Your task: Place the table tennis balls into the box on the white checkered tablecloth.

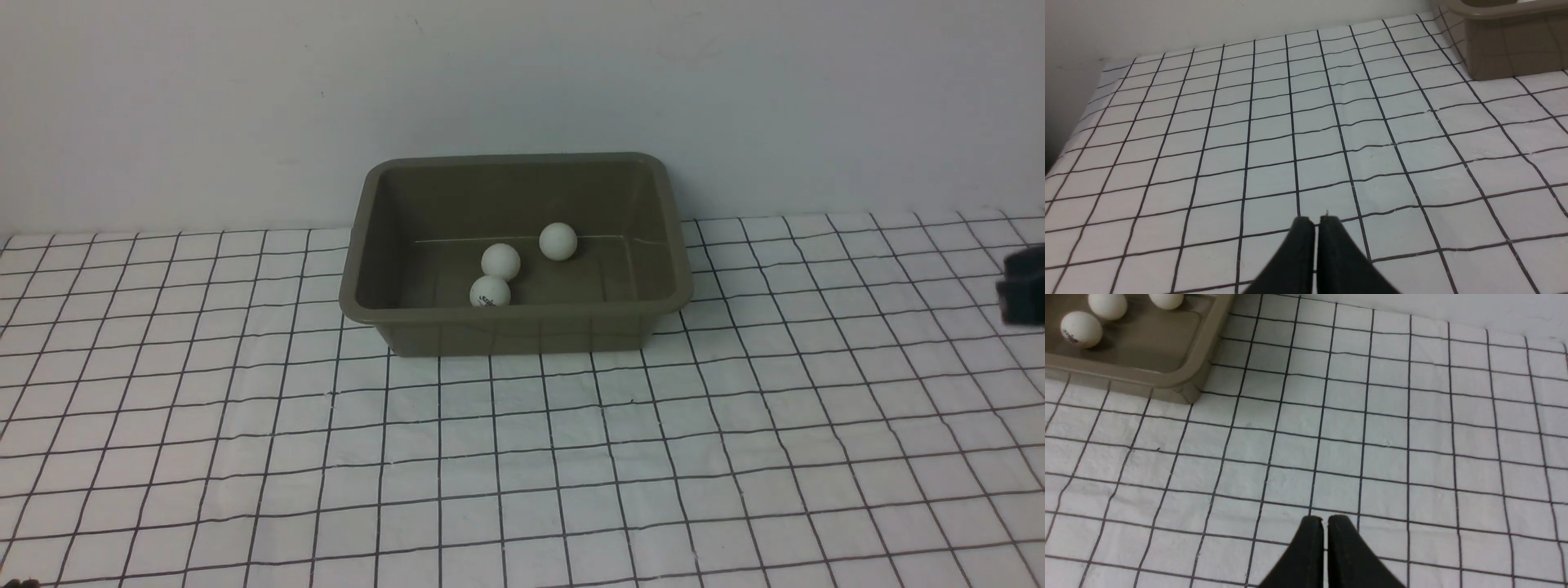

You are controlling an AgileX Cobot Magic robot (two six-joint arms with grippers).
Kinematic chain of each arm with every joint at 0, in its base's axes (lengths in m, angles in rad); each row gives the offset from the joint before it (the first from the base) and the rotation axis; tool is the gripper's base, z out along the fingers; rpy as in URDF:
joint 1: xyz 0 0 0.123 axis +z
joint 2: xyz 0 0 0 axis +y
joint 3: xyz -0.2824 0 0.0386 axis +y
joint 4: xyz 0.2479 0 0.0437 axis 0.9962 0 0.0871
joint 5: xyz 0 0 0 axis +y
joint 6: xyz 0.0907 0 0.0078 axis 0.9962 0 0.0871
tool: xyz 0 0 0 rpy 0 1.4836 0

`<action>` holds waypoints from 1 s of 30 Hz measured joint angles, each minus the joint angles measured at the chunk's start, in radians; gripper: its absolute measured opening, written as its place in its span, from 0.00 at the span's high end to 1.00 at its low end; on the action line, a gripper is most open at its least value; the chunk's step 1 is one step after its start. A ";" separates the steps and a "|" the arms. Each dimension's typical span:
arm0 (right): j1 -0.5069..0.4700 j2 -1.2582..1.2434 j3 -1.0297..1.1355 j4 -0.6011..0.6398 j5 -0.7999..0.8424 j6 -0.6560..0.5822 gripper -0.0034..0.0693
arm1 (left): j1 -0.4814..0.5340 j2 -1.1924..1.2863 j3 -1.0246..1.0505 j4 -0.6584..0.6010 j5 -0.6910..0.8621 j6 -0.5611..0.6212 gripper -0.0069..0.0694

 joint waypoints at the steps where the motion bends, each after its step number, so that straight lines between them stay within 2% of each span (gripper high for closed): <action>1: 0.000 -0.018 0.037 0.012 -0.022 -0.004 0.94 | 0.000 0.000 0.000 0.000 0.000 0.000 0.91; 7: 0.000 -0.086 0.294 0.164 -0.103 -0.098 0.92 | 0.000 0.000 0.000 0.000 0.000 0.000 0.91; 15: 0.000 -0.095 0.337 0.364 -0.116 -0.254 0.85 | 0.000 0.000 0.000 0.000 0.000 0.000 0.91; 18: 0.000 -0.095 0.337 0.416 -0.090 -0.238 0.84 | 0.000 0.000 0.000 0.000 0.000 0.000 0.91; 23: 0.000 -0.095 0.338 0.492 0.045 -0.123 0.84 | 0.000 0.000 0.000 0.000 0.000 0.000 0.91; 30: 0.000 -0.095 0.338 0.508 0.065 -0.124 0.84 | 0.000 0.000 0.000 0.000 0.000 0.000 0.91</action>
